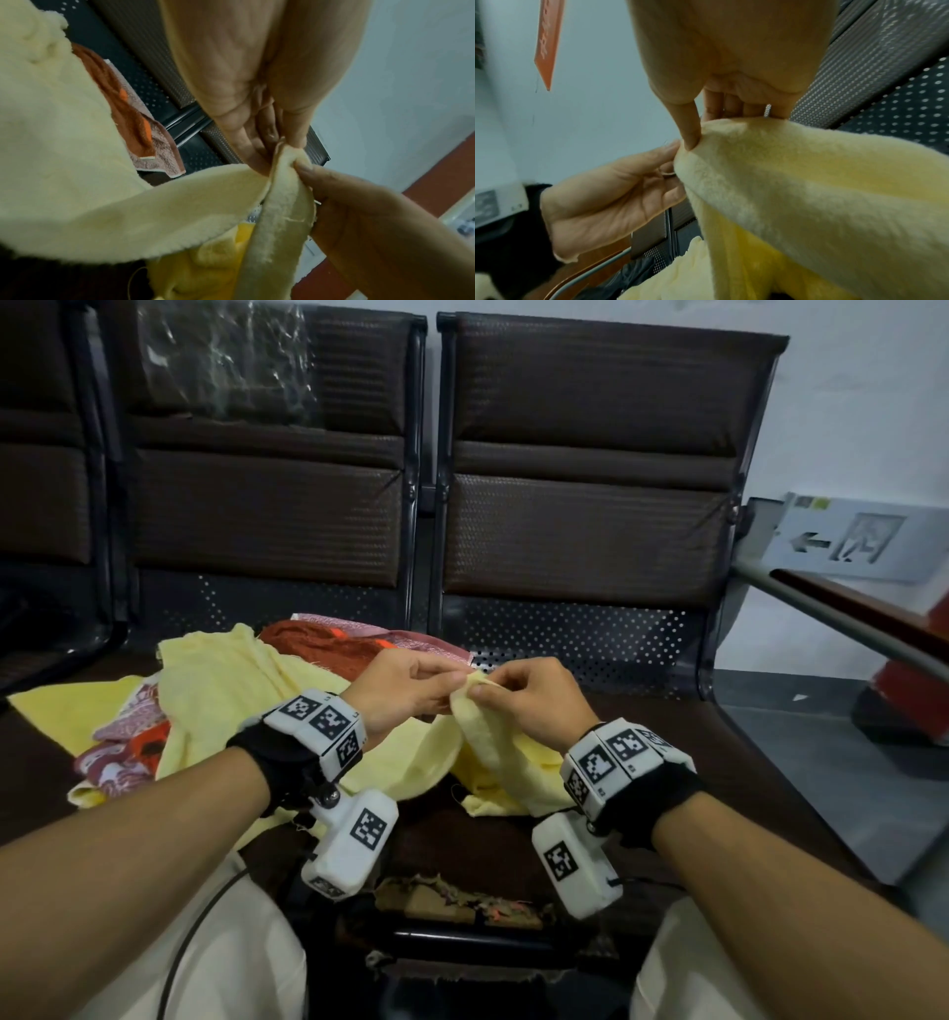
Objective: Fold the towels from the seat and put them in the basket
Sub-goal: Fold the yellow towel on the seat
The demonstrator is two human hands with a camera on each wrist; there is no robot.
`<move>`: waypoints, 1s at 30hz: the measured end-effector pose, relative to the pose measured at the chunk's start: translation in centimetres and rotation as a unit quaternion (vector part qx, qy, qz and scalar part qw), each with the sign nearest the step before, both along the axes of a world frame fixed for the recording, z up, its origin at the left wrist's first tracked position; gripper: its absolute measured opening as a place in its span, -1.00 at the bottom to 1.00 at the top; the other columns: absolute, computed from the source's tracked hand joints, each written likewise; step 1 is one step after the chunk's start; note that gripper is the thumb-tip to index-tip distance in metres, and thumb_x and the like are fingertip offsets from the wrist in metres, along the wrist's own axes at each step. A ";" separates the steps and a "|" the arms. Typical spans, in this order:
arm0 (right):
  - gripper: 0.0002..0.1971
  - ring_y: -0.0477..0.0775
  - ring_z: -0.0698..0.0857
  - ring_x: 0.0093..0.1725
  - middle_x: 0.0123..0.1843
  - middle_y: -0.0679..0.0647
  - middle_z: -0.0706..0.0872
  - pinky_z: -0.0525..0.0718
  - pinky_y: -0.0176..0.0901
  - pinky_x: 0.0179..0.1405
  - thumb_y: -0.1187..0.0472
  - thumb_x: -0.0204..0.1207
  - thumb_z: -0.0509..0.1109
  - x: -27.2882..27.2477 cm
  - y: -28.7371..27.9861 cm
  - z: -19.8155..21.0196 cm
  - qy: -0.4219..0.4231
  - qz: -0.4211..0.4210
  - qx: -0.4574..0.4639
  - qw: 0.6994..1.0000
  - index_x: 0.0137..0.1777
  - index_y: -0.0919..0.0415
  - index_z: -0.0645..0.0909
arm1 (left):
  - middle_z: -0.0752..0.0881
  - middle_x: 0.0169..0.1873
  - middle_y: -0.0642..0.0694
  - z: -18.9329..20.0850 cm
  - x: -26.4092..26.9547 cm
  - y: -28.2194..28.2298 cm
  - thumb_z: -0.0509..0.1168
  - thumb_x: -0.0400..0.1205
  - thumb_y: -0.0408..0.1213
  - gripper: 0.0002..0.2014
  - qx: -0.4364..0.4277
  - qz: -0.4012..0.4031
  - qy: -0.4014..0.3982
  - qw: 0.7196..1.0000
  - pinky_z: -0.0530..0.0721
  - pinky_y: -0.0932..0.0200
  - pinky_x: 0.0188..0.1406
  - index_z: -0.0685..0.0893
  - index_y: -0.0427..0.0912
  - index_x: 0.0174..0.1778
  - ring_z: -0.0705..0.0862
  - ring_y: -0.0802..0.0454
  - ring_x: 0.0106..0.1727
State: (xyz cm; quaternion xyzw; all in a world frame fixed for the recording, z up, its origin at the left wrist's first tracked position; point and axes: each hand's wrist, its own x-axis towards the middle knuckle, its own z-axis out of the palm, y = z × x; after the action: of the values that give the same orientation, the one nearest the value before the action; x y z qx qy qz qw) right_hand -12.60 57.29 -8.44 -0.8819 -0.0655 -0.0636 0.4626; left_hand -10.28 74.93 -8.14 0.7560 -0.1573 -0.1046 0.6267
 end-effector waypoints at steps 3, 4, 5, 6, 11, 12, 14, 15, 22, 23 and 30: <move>-0.84 -0.07 0.73 -0.13 -0.20 -0.03 0.79 0.67 -0.19 -0.08 0.05 0.46 0.50 0.0 -0.2 0.3 0.017 -0.001 0.027 1.000 -0.13 0.14 0.78 | 0.73 -0.11 -0.37 0.3 -0.1 -0.3 0.22 0.68 -0.36 -0.82 0.024 0.023 -0.030 0.999 0.61 -0.14 -0.01 0.72 -0.25 0.06 0.69 -0.19 -0.11; -0.85 -0.11 0.71 -0.18 -0.22 -0.05 0.77 0.64 -0.22 -0.12 0.05 0.47 0.49 0.0 -0.4 0.4 0.015 0.003 0.019 1.000 -0.15 0.12 0.77 | 0.72 -0.13 -0.34 0.3 -0.2 -0.3 0.17 0.70 -0.38 -0.80 0.023 0.032 -0.034 0.999 0.62 -0.07 -0.06 0.70 -0.30 0.09 0.69 -0.15 -0.15; -0.84 -0.14 0.68 -0.23 -0.26 -0.06 0.76 0.60 -0.25 -0.17 0.04 0.48 0.47 0.0 -0.6 0.5 0.008 0.007 0.000 1.000 -0.18 0.12 0.76 | 0.71 -0.16 -0.29 0.4 -0.2 -0.4 0.12 0.72 -0.39 -0.78 0.011 0.039 -0.030 0.999 0.66 0.06 -0.16 0.67 -0.34 0.10 0.71 -0.05 -0.21; -0.81 -0.14 0.65 -0.26 -0.27 -0.05 0.74 0.58 -0.25 -0.21 0.01 0.49 0.46 0.0 -0.8 0.6 -0.002 0.014 -0.029 0.999 -0.19 0.13 0.75 | 0.71 -0.19 -0.22 0.5 -0.2 -0.4 0.07 0.74 -0.41 -0.76 -0.010 0.044 -0.017 0.999 0.67 0.19 -0.27 0.65 -0.35 0.06 0.72 0.04 -0.27; -0.67 -0.14 0.52 -0.41 -0.44 -0.08 0.56 0.43 -0.23 -0.38 -0.10 0.54 0.35 -0.2 -2.1 0.5 -0.026 0.083 -0.218 0.972 -0.35 0.09 0.58 | 0.57 -0.28 -0.15 1.3 0.2 -0.4 -0.03 0.75 -0.47 -0.72 -0.133 0.115 0.083 0.981 0.61 0.14 -0.30 0.54 -0.20 -0.15 0.57 0.01 -0.26; -0.63 -0.13 0.48 -0.44 -0.47 -0.06 0.51 0.38 -0.22 -0.42 -0.11 0.55 0.33 -0.2 -2.5 0.4 -0.018 0.095 -0.249 0.964 -0.41 0.07 0.52 | 0.54 -0.33 -0.13 1.6 0.4 -0.3 -0.03 0.73 -0.49 -0.73 -0.147 0.136 0.092 0.975 0.59 0.16 -0.33 0.52 -0.18 -0.15 0.55 0.03 -0.31; -0.56 -0.12 0.42 -0.50 -0.50 -0.03 0.45 0.32 -0.22 -0.48 -0.15 0.56 0.31 -0.2 -3.5 0.1 0.007 0.110 -0.303 0.947 -0.48 0.07 0.42 | 0.51 -0.38 -0.09 2.1 0.7 0.2 -0.01 0.70 -0.46 -0.74 -0.145 0.183 0.091 0.968 0.57 0.19 -0.37 0.53 -0.12 -0.15 0.52 0.05 -0.36; -0.54 -0.12 0.41 -0.51 -0.51 -0.04 0.44 0.31 -0.22 -0.49 -0.17 0.55 0.31 -0.2 -4.1 0.0 0.025 0.116 -0.328 0.937 -0.49 0.07 0.41 | 0.52 -0.37 -0.07 2.4 1.0 0.6 0.02 0.70 -0.41 -0.76 -0.132 0.207 0.084 0.966 0.57 0.16 -0.28 0.55 -0.10 -0.13 0.52 0.04 -0.33; -0.53 -0.07 0.50 -0.32 -0.36 -0.13 0.57 0.36 -0.07 -0.01 -0.44 0.45 0.16 -0.8 -7.6 -0.1 0.061 0.040 -0.500 0.863 -0.33 -0.04 0.48 | 0.65 0.12 -0.41 3.1 2.0 4.3 0.08 0.65 -0.27 -0.63 -0.020 0.289 0.048 0.956 0.54 -0.06 0.07 0.57 -0.41 0.25 0.59 -0.26 0.02; -0.54 -0.03 0.54 -0.23 -0.25 -0.11 0.64 0.32 -0.03 0.06 -0.45 0.47 0.08 -1.0 -7.8 0.1 0.059 0.021 -0.504 0.861 -0.18 -0.09 0.52 | 0.63 0.23 -0.36 3.1 2.0 4.7 0.09 0.64 -0.26 -0.65 -0.015 0.297 0.047 0.954 0.53 -0.06 0.23 0.59 -0.35 0.25 0.59 -0.21 0.12; -0.62 0.15 0.60 0.25 0.24 0.10 0.67 0.54 0.05 0.28 -0.10 0.60 0.27 -2.3 -8.3 0.1 0.186 -0.015 -0.525 0.831 0.28 0.08 0.63 | 0.67 0.21 -0.27 3.0 1.0 5.6 0.21 0.61 -0.29 -0.80 -0.020 0.272 0.031 0.961 0.49 -0.14 0.42 0.70 -0.23 0.02 0.61 -0.22 0.28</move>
State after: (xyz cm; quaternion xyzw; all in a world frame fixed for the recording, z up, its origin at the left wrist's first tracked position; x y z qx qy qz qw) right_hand -14.88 49.03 -8.32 -0.9880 0.0116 0.1385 -0.0672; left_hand -9.27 80.57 -5.18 0.7540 0.0719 0.0500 0.6511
